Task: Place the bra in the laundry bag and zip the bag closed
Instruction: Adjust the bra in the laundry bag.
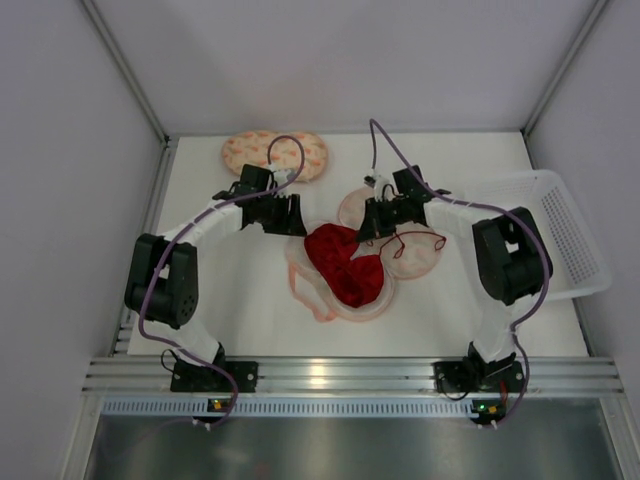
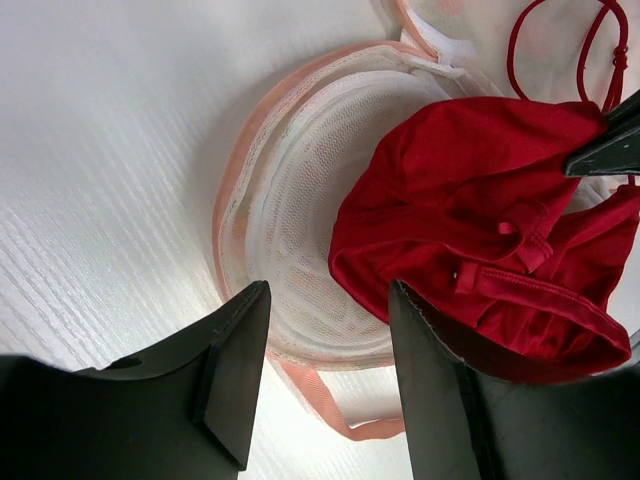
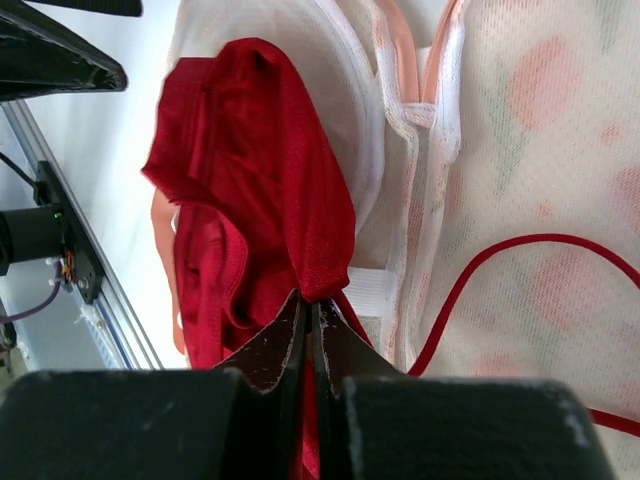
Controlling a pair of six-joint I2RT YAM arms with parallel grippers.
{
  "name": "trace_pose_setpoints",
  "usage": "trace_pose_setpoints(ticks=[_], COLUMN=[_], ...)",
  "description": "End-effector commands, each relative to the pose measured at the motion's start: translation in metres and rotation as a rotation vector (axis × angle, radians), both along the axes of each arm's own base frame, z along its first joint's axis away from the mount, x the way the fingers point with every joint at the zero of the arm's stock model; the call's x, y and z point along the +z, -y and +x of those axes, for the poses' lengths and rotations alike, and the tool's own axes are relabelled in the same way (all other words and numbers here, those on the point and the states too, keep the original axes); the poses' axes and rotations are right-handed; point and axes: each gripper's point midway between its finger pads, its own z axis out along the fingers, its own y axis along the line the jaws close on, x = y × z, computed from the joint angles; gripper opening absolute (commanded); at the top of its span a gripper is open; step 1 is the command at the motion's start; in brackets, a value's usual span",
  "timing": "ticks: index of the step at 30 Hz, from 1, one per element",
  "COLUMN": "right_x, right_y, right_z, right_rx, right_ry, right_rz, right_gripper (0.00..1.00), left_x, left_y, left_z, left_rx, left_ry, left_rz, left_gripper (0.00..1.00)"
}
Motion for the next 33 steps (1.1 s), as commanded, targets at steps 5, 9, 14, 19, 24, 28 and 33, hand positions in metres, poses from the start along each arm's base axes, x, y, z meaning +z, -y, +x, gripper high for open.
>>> trace_pose_setpoints(ticks=[5,9,14,19,24,28,33], right_x=[0.014,0.000,0.007,0.021,0.061,0.086,0.099], right_y=[-0.010,-0.018,-0.027,-0.025,0.006,0.043,0.108], right_z=[0.008,0.008,0.009,0.011,0.026,0.025,0.043], right_rx=[0.038,0.059,0.071,0.096,0.076,0.067,-0.023], right_ry=[0.068,0.018,0.037,0.067,0.179,0.212,0.266], right_rz=[0.044,0.053,0.068,0.023,-0.032,-0.117,-0.232], right_gripper=[0.00,0.00,0.00,0.23,0.42,0.48,0.43], left_x=[0.010,0.016,0.021,0.029,0.049,0.059,0.060], left_y=[0.006,0.003,0.000,-0.004,-0.007,-0.020,-0.031], left_z=[0.012,0.012,0.008,0.008,0.009,0.004,-0.007], left_rx=[0.004,0.002,-0.003,0.003,-0.027,-0.012,0.011], left_ry=[0.064,0.090,0.116,0.145,0.228,0.285,0.292], left_rz=[-0.026,-0.015,-0.005,0.004,0.019,0.061,0.062], left_gripper=[0.57,0.57,0.58,0.60,0.62,0.63,0.63])
